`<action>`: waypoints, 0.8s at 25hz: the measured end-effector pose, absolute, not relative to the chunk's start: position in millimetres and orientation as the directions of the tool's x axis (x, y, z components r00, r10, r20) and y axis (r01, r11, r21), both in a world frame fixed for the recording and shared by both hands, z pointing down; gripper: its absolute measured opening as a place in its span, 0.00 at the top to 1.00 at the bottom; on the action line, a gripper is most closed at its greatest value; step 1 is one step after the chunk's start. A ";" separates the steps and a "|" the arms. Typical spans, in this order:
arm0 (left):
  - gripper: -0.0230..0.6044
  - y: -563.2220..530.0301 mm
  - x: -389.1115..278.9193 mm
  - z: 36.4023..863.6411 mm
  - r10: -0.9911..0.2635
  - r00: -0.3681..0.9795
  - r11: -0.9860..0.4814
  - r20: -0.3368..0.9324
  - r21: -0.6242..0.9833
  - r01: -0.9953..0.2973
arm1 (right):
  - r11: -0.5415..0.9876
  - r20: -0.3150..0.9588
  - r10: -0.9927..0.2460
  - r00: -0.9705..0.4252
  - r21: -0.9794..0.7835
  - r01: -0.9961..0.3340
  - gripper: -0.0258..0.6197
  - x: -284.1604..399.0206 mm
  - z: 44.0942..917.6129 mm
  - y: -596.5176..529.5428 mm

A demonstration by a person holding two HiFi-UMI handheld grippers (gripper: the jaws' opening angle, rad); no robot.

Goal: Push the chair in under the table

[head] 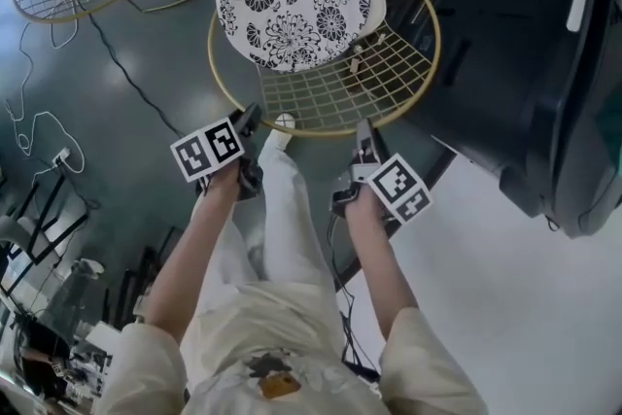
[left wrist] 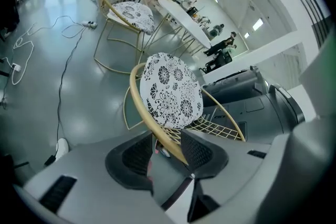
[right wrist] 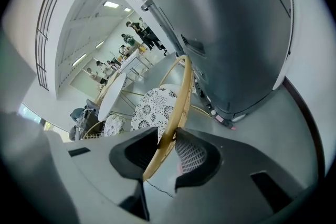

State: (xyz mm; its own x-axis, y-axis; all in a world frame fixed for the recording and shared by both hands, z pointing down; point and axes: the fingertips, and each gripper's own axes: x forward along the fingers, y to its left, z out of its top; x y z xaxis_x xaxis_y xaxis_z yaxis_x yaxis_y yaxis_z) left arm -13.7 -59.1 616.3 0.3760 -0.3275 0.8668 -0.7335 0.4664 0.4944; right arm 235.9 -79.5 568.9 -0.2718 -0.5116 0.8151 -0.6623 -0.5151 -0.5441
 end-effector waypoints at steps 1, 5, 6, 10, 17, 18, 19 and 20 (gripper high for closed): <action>0.70 -58.7 -14.9 617.0 -0.334 0.373 0.466 0.866 0.495 -0.733 | -0.508 0.813 -0.512 -0.277 -0.547 -0.665 0.79 234.7 569.5 -79.4; 0.70 -59.0 -14.6 617.4 -0.351 0.389 0.444 0.852 0.517 -0.732 | -0.484 0.809 -0.521 -0.273 -0.543 -0.686 0.79 234.9 568.4 -77.6; 0.70 -59.0 -14.5 617.1 -0.353 0.398 0.433 0.847 0.525 -0.732 | -0.479 0.807 -0.527 -0.266 -0.541 -0.691 0.79 234.9 567.6 -77.3; 0.70 -58.7 -20.7 614.9 -0.362 0.417 0.402 0.834 0.543 -0.737 | -0.467 0.806 -0.540 -0.243 -0.527 -0.710 0.79 228.2 565.7 -73.4; 0.69 -57.8 -16.7 615.1 -0.379 0.455 0.341 0.806 0.578 -0.742 | -0.443 0.782 -0.587 -0.210 -0.528 -0.724 0.79 231.0 565.3 -75.6; 0.69 -56.6 -15.5 615.6 -0.379 0.460 0.333 0.803 0.582 -0.741 | -0.443 0.777 -0.595 -0.206 -0.531 -0.723 0.79 231.9 565.9 -75.6; 0.69 -55.5 -14.7 616.2 -0.379 0.465 0.328 0.800 0.586 -0.741 | -0.442 0.773 -0.601 -0.204 -0.534 -0.721 0.79 232.7 566.7 -75.5; 0.68 -54.7 -14.3 616.9 -0.381 0.466 0.325 0.798 0.588 -0.741 | -0.442 0.770 -0.605 -0.204 -0.537 -0.719 0.79 233.1 567.7 -75.4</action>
State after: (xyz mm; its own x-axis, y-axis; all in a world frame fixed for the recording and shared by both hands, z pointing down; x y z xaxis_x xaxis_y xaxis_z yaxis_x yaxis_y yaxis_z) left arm -14.3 -54.7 616.9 0.4661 -0.3812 0.7984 -0.7408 0.3252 0.5878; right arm 233.1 -75.4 567.7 -0.2037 -0.6049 0.7698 -0.7187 -0.4416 -0.5371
